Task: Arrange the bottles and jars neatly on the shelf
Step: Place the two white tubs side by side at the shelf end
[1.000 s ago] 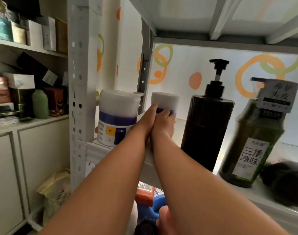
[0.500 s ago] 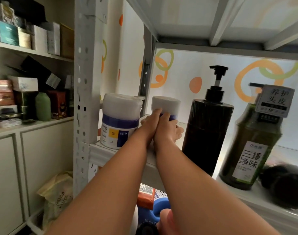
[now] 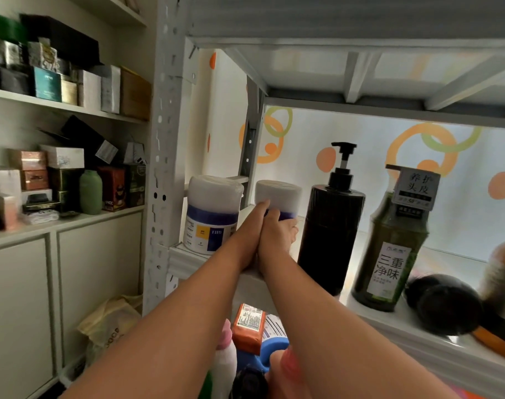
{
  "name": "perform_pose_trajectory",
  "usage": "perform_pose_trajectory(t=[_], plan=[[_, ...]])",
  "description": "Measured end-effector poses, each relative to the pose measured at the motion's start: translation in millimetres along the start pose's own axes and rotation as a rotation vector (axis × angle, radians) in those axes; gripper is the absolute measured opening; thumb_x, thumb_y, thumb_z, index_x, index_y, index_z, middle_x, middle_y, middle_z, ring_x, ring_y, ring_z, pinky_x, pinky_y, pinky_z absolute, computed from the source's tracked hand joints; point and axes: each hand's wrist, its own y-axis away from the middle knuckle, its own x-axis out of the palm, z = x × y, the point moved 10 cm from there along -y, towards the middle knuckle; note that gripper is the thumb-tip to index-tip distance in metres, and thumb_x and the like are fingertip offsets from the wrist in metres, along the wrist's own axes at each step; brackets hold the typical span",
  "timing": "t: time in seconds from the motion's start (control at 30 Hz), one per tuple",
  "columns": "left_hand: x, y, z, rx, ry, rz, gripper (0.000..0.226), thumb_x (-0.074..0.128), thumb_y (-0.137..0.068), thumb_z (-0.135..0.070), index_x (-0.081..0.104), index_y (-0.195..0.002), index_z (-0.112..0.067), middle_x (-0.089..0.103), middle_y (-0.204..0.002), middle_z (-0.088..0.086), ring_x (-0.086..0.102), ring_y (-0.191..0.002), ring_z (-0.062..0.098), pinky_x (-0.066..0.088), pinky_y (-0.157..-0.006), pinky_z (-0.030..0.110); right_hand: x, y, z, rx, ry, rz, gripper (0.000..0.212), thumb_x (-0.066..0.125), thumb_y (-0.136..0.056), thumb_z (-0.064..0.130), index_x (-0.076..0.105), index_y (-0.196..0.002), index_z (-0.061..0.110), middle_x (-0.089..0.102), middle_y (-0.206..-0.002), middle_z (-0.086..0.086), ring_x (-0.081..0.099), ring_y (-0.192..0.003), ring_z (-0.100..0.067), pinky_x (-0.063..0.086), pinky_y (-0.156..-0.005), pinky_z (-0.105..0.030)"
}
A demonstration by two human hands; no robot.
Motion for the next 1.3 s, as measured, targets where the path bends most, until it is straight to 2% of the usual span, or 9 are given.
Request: perform_pose_trajectory(t=[0.23, 0.37, 0.5, 0.63, 0.83, 1.03, 1.13, 1.2, 1.3], plan=[[0, 47, -6, 0.070, -0.007, -0.091, 0.022, 0.046, -0.091, -0.045, 0.055, -0.081, -0.027, 0.063, -0.082, 0.002, 0.058, -0.081, 0.013, 0.045, -0.065, 0.026, -13, 35, -2, 0.053, -0.043, -0.031, 0.057, 0.046, -0.090, 0.038, 0.033, -0.138, 0.012, 0.052, -0.128, -0.013, 0.055, -0.111, -0.030, 0.041, -0.092, -0.037], [0, 69, -13, 0.126, -0.049, -0.135, 0.026, 0.046, -0.092, -0.040, 0.058, -0.076, -0.024, 0.063, -0.075, 0.002, 0.058, -0.082, 0.016, 0.046, -0.076, 0.030, -16, 54, 0, 0.093, -0.004, 0.018, 0.063, 0.044, -0.089, 0.043, 0.027, -0.141, 0.012, 0.048, -0.133, -0.014, 0.050, -0.118, -0.032, 0.040, -0.102, -0.047], [5, 89, -19, 0.178, -0.056, -0.123, 0.022, 0.043, -0.094, -0.034, 0.054, -0.078, -0.023, 0.064, -0.070, -0.001, 0.057, -0.079, 0.013, 0.044, -0.071, 0.027, -17, 69, 4, 0.092, 0.065, 0.096, 0.067, 0.039, -0.090, 0.044, 0.018, -0.145, 0.011, 0.038, -0.143, -0.015, 0.042, -0.128, -0.034, 0.036, -0.106, -0.051], [5, 106, -23, 0.180, -0.086, -0.139, 0.024, 0.040, -0.096, -0.029, 0.055, -0.080, -0.021, 0.062, -0.091, 0.007, 0.055, -0.095, 0.020, 0.042, -0.093, 0.034, -18, 81, 6, 0.091, 0.133, 0.165, 0.068, 0.035, -0.093, 0.043, 0.010, -0.147, 0.011, 0.027, -0.149, -0.017, 0.032, -0.134, -0.036, 0.031, -0.108, -0.053], [-1, 118, -23, 0.182, -0.051, -0.167, 0.039, 0.041, -0.096, -0.031, 0.049, -0.127, -0.010, 0.056, -0.128, 0.018, 0.049, -0.123, 0.028, 0.034, -0.111, 0.046, -22, 98, 11, 0.088, 0.106, 0.226, 0.066, 0.035, -0.091, 0.042, 0.015, -0.146, 0.011, 0.035, -0.145, -0.015, 0.038, -0.129, -0.035, 0.034, -0.107, -0.052], [-8, 121, -23, 0.266, -0.089, -0.199, 0.012, 0.042, -0.095, -0.032, 0.054, -0.094, -0.030, 0.065, -0.104, 0.005, 0.057, -0.103, 0.017, 0.043, -0.094, 0.036, -32, 108, 22, -0.066, 0.276, 0.298, 0.054, 0.033, -0.095, 0.037, 0.031, -0.136, 0.003, 0.042, -0.136, -0.020, 0.044, -0.122, -0.035, 0.039, -0.102, -0.048], [-5, 123, -24, 0.294, -0.104, -0.230, 0.020, 0.037, -0.097, -0.031, 0.053, -0.087, -0.031, 0.064, -0.091, -0.001, 0.058, -0.091, 0.011, 0.041, -0.086, 0.032, -41, 112, 26, -0.134, 0.286, 0.311, 0.039, 0.033, -0.096, 0.030, 0.045, -0.121, 0.003, 0.054, -0.114, -0.016, 0.055, -0.097, -0.026, 0.049, -0.079, -0.036], [-2, 125, -23, 0.300, -0.166, -0.284, 0.024, 0.033, -0.098, -0.031, 0.053, -0.087, -0.027, 0.063, -0.094, 0.002, 0.058, -0.092, 0.014, 0.042, -0.086, 0.032, -50, 115, 29, -0.141, 0.280, 0.297, 0.033, 0.035, -0.095, 0.026, 0.054, -0.112, 0.005, 0.057, -0.095, -0.008, 0.052, -0.072, -0.013, 0.039, -0.056, -0.023], [-3, 137, -18, 0.360, -0.253, -0.533, 0.021, 0.032, -0.097, -0.025, 0.052, -0.097, -0.018, 0.061, -0.103, 0.011, 0.058, -0.100, 0.026, 0.047, -0.091, 0.042, -69, 121, 44, -0.257, 0.322, 0.270, 0.029, 0.042, -0.093, 0.023, 0.063, -0.093, 0.003, 0.058, -0.082, -0.006, 0.052, -0.070, -0.015, 0.033, -0.054, -0.022]])
